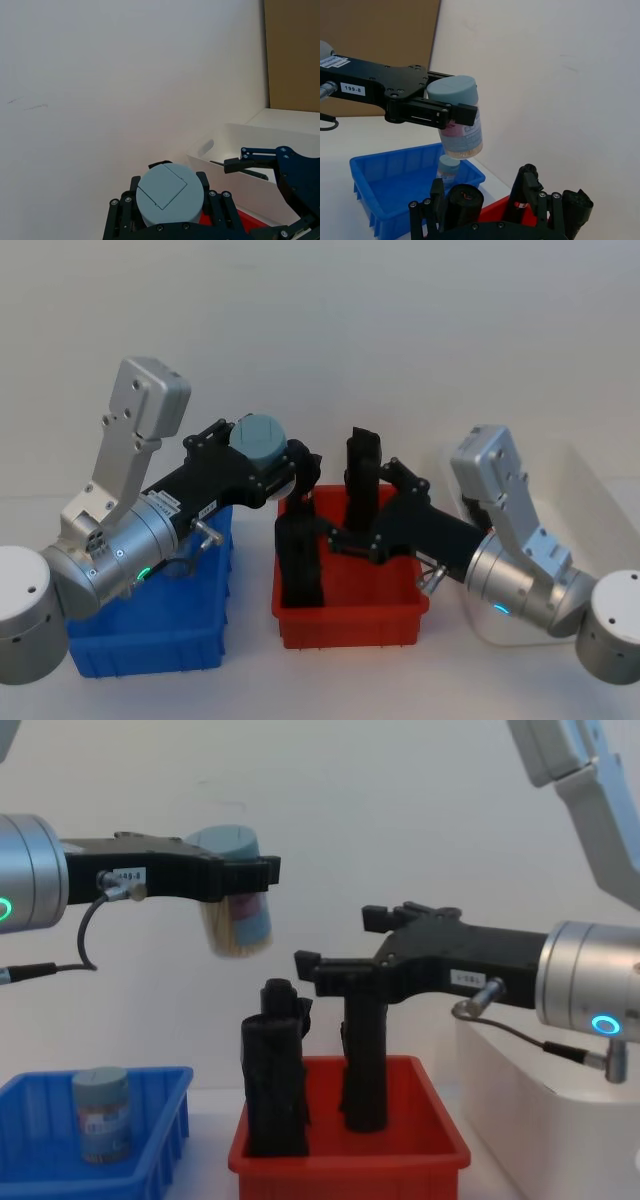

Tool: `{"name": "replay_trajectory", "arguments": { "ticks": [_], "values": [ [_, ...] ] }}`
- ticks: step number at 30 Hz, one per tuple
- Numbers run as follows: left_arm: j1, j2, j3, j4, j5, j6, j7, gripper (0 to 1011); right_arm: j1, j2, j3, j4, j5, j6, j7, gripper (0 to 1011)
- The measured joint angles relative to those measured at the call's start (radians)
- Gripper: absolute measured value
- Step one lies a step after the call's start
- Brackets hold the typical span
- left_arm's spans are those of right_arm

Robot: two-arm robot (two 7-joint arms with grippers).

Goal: Pick the cotton swabs from the blue box and place them into the white box.

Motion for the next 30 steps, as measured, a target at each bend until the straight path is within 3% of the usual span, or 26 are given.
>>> {"name": "replay_trajectory", "arguments": {
  "ticks": [30],
  "values": [
    [0.009,0.004,0.006,-0.005,-0.012,0.0,-0.024,665,0.032,-0.046,-0.047,0.03,-0.015,0.037,-0.008,1002]
  ]
}}
